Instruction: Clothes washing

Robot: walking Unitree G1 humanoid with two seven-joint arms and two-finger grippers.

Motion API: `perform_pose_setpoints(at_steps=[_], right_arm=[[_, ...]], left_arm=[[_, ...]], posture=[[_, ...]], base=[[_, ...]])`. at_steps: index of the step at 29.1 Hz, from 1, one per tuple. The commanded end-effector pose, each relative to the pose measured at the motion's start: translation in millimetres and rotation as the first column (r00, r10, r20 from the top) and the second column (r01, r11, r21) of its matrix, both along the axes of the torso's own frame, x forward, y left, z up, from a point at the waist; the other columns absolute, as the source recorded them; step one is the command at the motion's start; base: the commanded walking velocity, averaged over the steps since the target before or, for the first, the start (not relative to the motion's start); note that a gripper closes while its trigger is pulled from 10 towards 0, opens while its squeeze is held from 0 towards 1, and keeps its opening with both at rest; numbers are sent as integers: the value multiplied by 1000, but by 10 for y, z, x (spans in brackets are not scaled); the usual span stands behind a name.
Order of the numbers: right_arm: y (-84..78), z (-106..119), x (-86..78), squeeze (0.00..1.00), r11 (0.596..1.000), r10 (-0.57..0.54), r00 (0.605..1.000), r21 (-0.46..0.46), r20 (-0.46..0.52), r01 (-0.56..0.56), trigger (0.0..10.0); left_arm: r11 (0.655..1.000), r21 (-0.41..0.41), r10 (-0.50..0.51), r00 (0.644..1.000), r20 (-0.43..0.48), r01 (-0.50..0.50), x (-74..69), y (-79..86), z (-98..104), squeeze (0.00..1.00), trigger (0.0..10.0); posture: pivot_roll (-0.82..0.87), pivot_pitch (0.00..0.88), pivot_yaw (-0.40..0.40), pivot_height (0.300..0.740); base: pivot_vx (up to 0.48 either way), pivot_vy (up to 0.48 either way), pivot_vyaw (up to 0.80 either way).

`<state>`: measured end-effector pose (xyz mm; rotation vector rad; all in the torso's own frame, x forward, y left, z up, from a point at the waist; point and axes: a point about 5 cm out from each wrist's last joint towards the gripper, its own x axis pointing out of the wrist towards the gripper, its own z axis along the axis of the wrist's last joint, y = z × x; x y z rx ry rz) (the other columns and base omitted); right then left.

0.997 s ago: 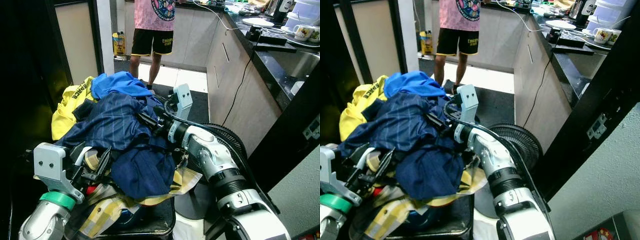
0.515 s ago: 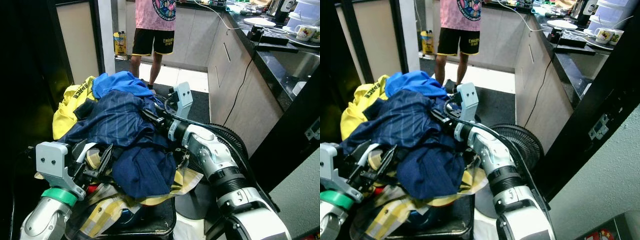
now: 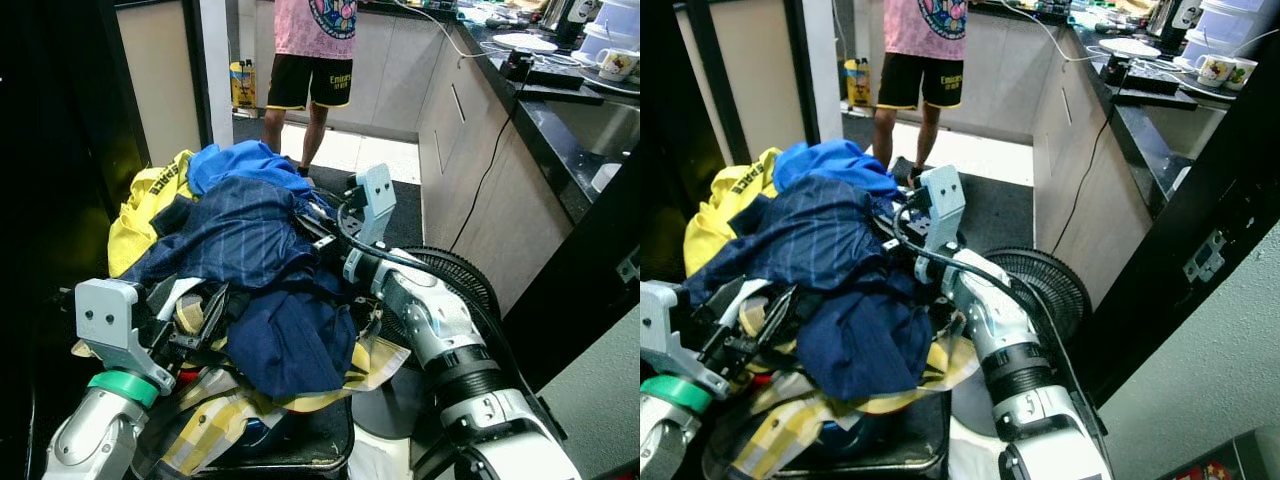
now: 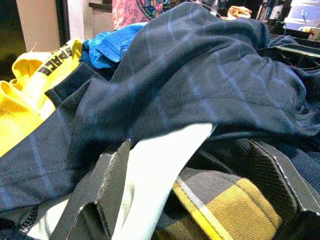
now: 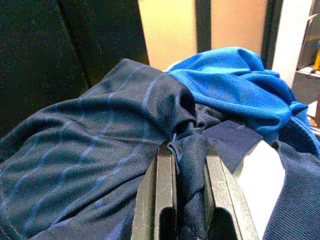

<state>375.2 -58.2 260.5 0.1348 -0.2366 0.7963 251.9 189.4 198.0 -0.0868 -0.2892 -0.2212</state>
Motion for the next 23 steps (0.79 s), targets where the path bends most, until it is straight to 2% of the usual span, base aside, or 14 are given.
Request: perform_pose_setpoints(at_steps=[1,2,5,6,7,9,11,12,13,14,15,17,20,23], right_arm=[[-229,169,16,0,994,-85,995,79,45,82,0],[-229,169,16,0,994,-85,995,79,45,82,0],[-455,480,38,0,968,-199,971,179,133,173,0],[-455,480,38,0,968,-199,971,179,133,173,0],[-565,623,45,0,950,-252,954,231,163,211,0],[-901,1051,31,0,884,-391,889,367,240,290,0],[-901,1051,31,0,884,-391,889,367,240,290,0],[-1016,1194,8,0,859,-433,863,412,262,306,0],[-1016,1194,8,0,859,-433,863,412,262,306,0],[-1146,1343,-20,0,827,-479,833,460,275,323,0],[-1146,1343,-20,0,827,-479,833,460,275,323,0],[-1374,1546,-71,0,780,-551,784,510,287,362,0],[-1467,1518,-61,0,773,-581,765,484,278,411,0],[-1459,1413,-30,0,776,-578,776,464,252,427,0]], left_arm=[[1000,-4,-10,1000,-19,10,17,-37,-56,0,10000],[1000,-4,-10,1000,-19,10,17,-37,-56,0,10000],[1000,-5,-20,1000,-13,20,52,-56,-50,0,10000],[1000,-5,-20,1000,-13,20,52,-56,-50,0,10000],[1000,-4,-23,1000,-11,23,65,-58,-47,0,10000],[1000,-3,-26,1000,-7,26,89,-51,-38,0,10000],[1000,-3,-26,1000,-7,26,89,-51,-38,0,10000],[1000,-3,-26,1000,-5,26,96,-48,-35,0,10000],[1000,-3,-26,1000,-5,26,96,-48,-35,0,10000],[1000,-3,-27,1000,-4,27,102,-47,-34,0,10000],[1000,-3,-27,1000,-4,27,102,-47,-34,0,10000],[1000,-2,-31,1000,0,31,118,-49,-32,0,10000],[999,-3,-34,999,2,34,134,-57,-32,0,10000],[999,-3,-35,999,3,35,147,-62,-31,0,10000]], posture=[[2,43,-16,740],[2,43,-16,740],[-1,29,-8,740],[-1,29,-8,740],[-1,29,-8,740],[-1,23,-3,740],[-1,23,-3,740],[-1,23,-3,740],[-1,23,-3,740],[-1,20,-1,740],[-1,20,-1,740],[-2,17,0,740],[-2,17,0,740],[-2,17,0,740]], base=[[0,0,0],[0,0,0],[0,0,0],[0,0,0],[0,0,0],[0,0,0],[0,0,0],[0,0,0],[0,0,0],[0,0,0],[0,0,0],[0,0,0],[0,0,0],[0,0,0]])
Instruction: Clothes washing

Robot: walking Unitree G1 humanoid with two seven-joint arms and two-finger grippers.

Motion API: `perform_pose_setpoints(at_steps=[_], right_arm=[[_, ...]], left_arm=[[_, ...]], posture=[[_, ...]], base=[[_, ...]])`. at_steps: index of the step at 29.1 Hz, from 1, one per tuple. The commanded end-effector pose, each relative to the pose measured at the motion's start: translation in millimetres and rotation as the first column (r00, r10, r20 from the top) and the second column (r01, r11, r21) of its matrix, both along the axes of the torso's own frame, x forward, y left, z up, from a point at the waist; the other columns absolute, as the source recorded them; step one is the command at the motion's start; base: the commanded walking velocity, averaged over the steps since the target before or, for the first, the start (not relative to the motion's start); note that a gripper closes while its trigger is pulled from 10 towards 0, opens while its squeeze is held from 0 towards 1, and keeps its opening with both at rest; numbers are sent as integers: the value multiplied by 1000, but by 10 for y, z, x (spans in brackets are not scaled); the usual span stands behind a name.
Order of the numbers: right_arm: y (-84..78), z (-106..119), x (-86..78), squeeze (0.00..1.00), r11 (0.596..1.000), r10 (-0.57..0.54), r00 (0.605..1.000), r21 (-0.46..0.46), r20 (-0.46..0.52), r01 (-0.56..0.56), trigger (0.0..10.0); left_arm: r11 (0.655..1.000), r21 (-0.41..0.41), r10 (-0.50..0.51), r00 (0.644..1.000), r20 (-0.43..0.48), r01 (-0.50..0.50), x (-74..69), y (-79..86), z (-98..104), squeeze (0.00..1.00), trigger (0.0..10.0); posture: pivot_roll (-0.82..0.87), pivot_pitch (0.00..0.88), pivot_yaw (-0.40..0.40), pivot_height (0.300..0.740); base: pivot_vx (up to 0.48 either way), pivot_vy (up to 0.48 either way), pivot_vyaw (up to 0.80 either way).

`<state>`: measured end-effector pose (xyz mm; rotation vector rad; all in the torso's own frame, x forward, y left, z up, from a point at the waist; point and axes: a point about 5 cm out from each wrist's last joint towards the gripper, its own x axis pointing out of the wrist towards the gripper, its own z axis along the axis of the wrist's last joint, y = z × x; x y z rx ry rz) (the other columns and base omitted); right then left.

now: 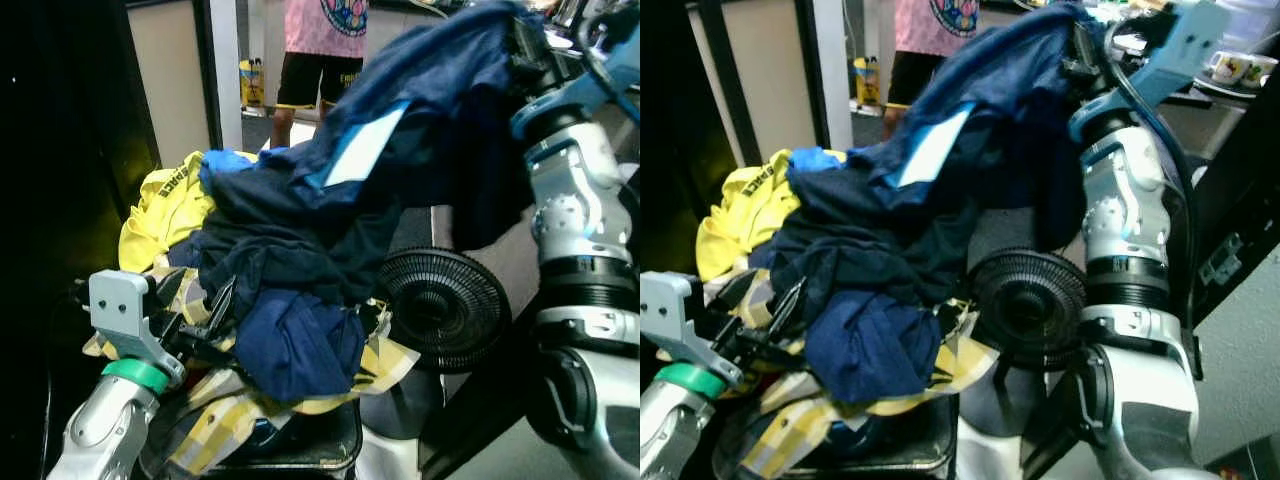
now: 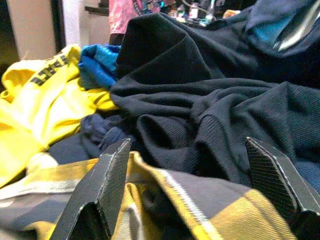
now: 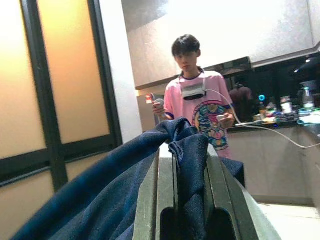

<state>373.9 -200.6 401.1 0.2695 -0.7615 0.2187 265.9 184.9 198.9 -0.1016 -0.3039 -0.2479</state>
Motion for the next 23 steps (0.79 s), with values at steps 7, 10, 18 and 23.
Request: perform_pose_setpoints(at_steps=[7,10,18,23], right_arm=[[213,-550,45,0,998,55,990,25,-127,-52,0],[389,-737,35,0,986,155,968,-38,-196,-165,0],[543,-1049,-53,0,971,182,940,-97,-290,-218,10000],[527,-975,-89,0,974,183,953,-86,-243,-209,10000]], left_arm=[[1000,-4,27,1000,-6,-27,74,13,-8,0,10000],[999,-15,39,999,-2,-39,99,22,9,0,10000],[991,-103,78,996,-30,-81,255,-91,143,0,10000],[990,-118,80,996,-28,-83,290,-116,203,0,10000]], posture=[[4,26,9,740],[4,26,9,740],[10,31,8,740],[8,33,10,740]], base=[[0,0,0],[0,0,0],[0,0,0],[0,0,-135]])
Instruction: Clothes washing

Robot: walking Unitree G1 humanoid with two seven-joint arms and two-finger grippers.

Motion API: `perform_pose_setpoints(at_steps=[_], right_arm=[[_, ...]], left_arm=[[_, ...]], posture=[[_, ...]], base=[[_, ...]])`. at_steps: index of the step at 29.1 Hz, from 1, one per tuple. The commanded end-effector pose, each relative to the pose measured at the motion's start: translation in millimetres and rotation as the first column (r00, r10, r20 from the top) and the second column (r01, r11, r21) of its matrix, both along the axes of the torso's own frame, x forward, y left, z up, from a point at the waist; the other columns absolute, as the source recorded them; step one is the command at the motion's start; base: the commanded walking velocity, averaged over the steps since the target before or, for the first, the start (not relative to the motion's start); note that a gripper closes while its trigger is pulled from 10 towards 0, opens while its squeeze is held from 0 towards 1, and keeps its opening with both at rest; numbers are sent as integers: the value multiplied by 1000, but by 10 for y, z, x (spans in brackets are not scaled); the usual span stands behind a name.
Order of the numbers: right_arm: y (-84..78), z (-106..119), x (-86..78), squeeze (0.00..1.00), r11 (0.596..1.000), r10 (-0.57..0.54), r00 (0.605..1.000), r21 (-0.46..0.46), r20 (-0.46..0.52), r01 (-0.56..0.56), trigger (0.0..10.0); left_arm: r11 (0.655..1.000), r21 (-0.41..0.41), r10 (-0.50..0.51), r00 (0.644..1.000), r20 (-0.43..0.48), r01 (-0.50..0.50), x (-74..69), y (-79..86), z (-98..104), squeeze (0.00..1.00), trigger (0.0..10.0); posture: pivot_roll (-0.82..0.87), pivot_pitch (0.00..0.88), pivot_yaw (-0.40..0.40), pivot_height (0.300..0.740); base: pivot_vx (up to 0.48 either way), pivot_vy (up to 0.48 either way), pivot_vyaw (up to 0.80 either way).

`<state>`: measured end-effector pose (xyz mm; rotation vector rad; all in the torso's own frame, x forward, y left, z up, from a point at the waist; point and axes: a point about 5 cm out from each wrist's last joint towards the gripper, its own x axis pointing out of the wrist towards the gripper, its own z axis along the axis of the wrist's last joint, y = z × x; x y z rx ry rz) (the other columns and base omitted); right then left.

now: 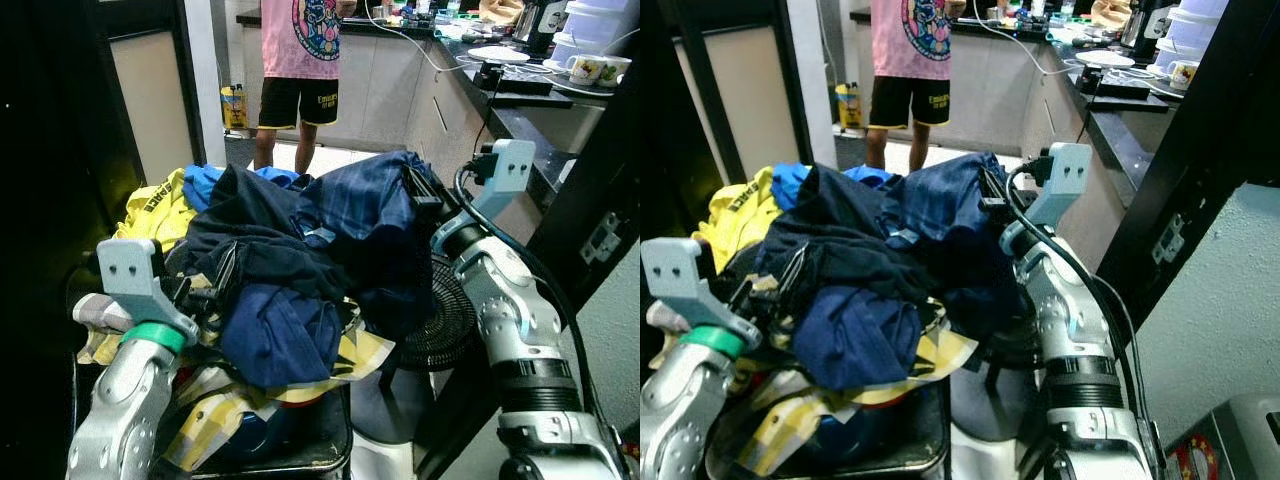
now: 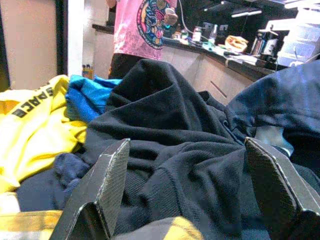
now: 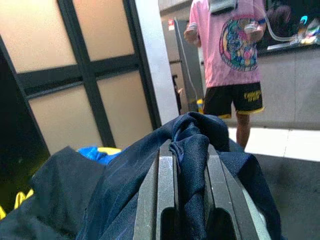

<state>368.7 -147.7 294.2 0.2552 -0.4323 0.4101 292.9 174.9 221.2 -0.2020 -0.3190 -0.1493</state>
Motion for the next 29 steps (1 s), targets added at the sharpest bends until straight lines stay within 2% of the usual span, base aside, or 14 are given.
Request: perform_pose_setpoints(at_steps=[1,5,16,24,25,26,27,28,29], right_arm=[[-2,94,-38,0,1000,-5,999,17,51,4,10000],[-50,130,-31,0,998,-34,998,49,50,31,10000],[-80,141,-39,0,997,-60,998,41,34,58,10000],[-188,200,-15,0,995,-96,994,34,45,94,10000],[-248,255,-10,0,993,-107,993,47,56,105,10000],[-248,255,-10,0,993,-107,993,47,56,105,10000],[-315,318,-10,0,991,-121,990,63,72,117,10000],[-315,318,-10,0,991,-121,990,63,72,117,10000],[-379,373,-8,0,989,-135,987,72,82,129,10000]], left_arm=[[1000,-6,-1,1000,-21,1,19,-16,-20,0,10000],[1000,-18,8,1000,-13,-8,33,-14,-24,0,10000],[1000,20,23,1000,-9,-23,16,-47,-32,0,10000],[1000,17,17,1000,-8,-17,13,-40,-14,0,10000],[999,-23,-35,999,16,35,0,-88,40,0,10000],[999,-23,-35,999,16,35,0,-88,40,0,10000],[983,-89,-151,983,99,160,-54,-220,204,0,10000],[983,-89,-151,983,99,160,-54,-220,204,0,10000],[963,-75,-232,941,244,257,-122,-367,501,0,10000]], posture=[[8,33,10,740],[6,32,7,740],[10,35,-1,740],[13,36,-2,740],[13,36,-2,740],[13,36,-2,740],[13,36,-2,740],[13,36,-2,740],[10,38,-7,740]], base=[[0,0,-675],[0,0,-800],[0,0,-800],[0,0,-800],[0,0,-800],[0,0,-800],[0,0,-800],[0,0,-800],[0,0,-800]])
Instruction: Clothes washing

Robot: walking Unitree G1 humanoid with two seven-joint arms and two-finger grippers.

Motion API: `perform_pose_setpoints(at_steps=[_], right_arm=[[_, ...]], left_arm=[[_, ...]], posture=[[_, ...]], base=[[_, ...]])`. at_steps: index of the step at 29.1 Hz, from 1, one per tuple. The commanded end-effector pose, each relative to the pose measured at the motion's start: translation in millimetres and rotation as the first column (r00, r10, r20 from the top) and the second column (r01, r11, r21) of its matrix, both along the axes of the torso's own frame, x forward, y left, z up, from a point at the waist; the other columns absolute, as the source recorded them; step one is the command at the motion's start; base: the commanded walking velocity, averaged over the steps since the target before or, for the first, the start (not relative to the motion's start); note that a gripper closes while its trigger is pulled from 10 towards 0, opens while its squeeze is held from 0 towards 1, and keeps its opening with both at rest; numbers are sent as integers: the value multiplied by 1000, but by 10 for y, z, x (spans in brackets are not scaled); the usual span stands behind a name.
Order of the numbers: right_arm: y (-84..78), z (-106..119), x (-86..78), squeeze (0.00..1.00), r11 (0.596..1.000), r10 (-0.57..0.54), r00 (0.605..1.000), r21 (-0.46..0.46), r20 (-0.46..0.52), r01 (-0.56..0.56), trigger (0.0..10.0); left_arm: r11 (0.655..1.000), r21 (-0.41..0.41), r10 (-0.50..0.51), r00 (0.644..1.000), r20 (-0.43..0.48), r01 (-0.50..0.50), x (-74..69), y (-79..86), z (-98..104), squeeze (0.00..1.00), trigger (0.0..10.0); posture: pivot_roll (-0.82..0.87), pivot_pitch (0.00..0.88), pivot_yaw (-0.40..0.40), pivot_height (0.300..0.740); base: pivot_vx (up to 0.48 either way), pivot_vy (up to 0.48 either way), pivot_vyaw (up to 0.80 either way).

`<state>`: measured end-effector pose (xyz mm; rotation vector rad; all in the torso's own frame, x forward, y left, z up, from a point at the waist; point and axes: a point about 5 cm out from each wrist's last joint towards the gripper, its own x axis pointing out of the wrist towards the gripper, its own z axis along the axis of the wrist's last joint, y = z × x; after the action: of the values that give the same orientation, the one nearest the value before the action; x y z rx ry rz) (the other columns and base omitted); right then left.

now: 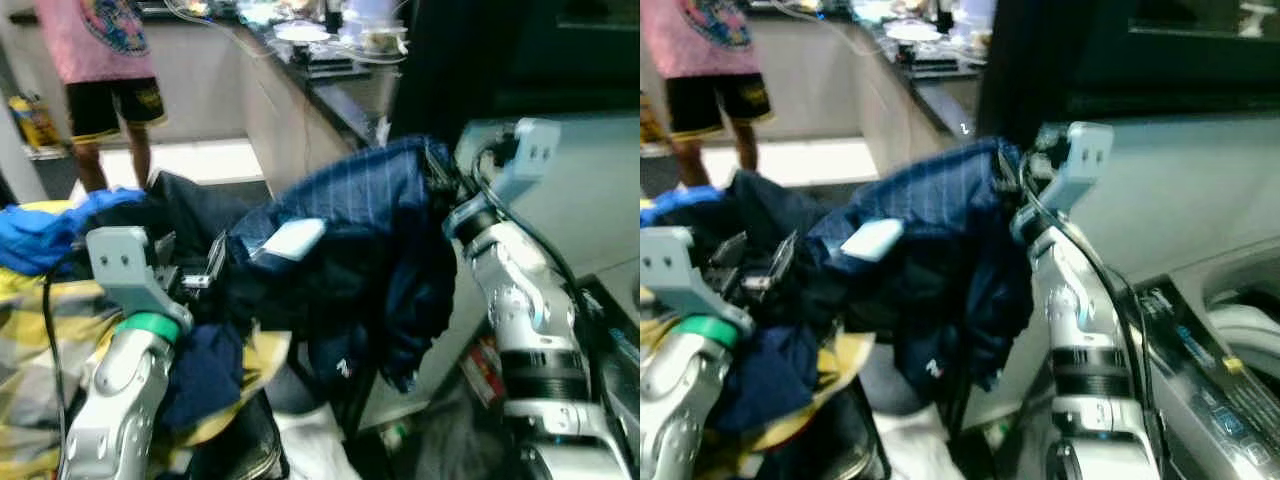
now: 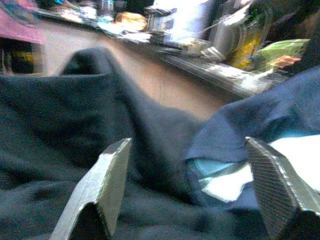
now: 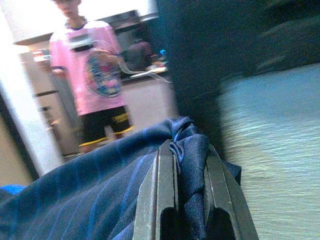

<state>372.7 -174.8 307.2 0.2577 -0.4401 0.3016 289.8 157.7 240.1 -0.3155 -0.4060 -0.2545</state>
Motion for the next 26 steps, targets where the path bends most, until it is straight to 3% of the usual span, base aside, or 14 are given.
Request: perform_pose_setpoints(at_steps=[1,2,3,4,5,7,8,10,12,14,15,16,17,26], right_arm=[[-146,276,-49,0,998,-40,994,43,103,36,10000],[-146,276,-49,0,998,-40,994,43,103,36,10000],[-176,295,-48,0,998,-48,993,39,107,44,10000],[-196,310,-48,0,998,-53,993,36,110,50,10000],[-196,310,-48,0,998,-53,993,36,110,50,10000],[-212,334,-52,0,998,-62,991,31,118,59,10000],[-212,334,-52,0,998,-62,991,31,118,59,10000],[-222,352,-64,0,998,-65,990,31,124,62,10000],[-224,352,-72,0,998,-65,990,30,126,61,10000],[-223,343,-80,0,998,-63,990,28,126,60,10000],[-223,343,-80,0,998,-63,990,28,126,60,10000],[-209,303,-87,0,998,-59,991,27,119,57,10000],[-202,288,-90,0,998,-58,992,26,116,55,10000],[-138,240,-60,0,999,-36,995,19,98,34,10000]], left_arm=[[984,14,-178,951,252,180,-159,-290,509,0,10000],[984,14,-178,951,252,180,-159,-290,509,0,10000],[983,104,-179,920,349,152,-191,-395,758,0,10000],[982,190,-96,902,421,15,-157,-442,986,0,10000],[982,190,-96,902,421,15,-157,-442,986,0,10000],[946,223,93,859,503,-233,-92,-399,1280,0,10000],[946,223,93,859,503,-233,-92,-399,1280,0,10000],[885,256,221,834,505,-390,0,-243,1317,0,10000],[865,269,267,844,465,-423,66,-139,1263,0,10000],[862,279,306,874,377,-422,159,-4,1136,0,10000],[862,279,306,874,377,-422,159,-4,1136,0,10000],[876,316,293,922,252,-365,231,92,873,0,10000],[875,342,279,935,219,-342,241,110,786,0,10000],[893,390,189,973,131,-225,186,125,581,0,10000]], posture=[[10,38,-7,740],[10,38,-7,740],[9,36,-9,740],[12,30,-7,740],[12,30,-7,740],[2,25,3,740],[2,25,3,740],[2,22,10,740],[1,18,14,740],[1,18,14,740],[1,18,14,740],[0,12,13,740],[0,12,13,740],[13,15,-5,740]], base=[[0,0,-800],[0,0,-800],[0,0,-800],[0,0,-800],[0,0,-800],[0,0,-800],[0,0,-800],[0,0,-800],[0,0,-800],[0,0,-800],[0,0,-800],[0,0,-800],[0,0,-800],[0,0,-800]])
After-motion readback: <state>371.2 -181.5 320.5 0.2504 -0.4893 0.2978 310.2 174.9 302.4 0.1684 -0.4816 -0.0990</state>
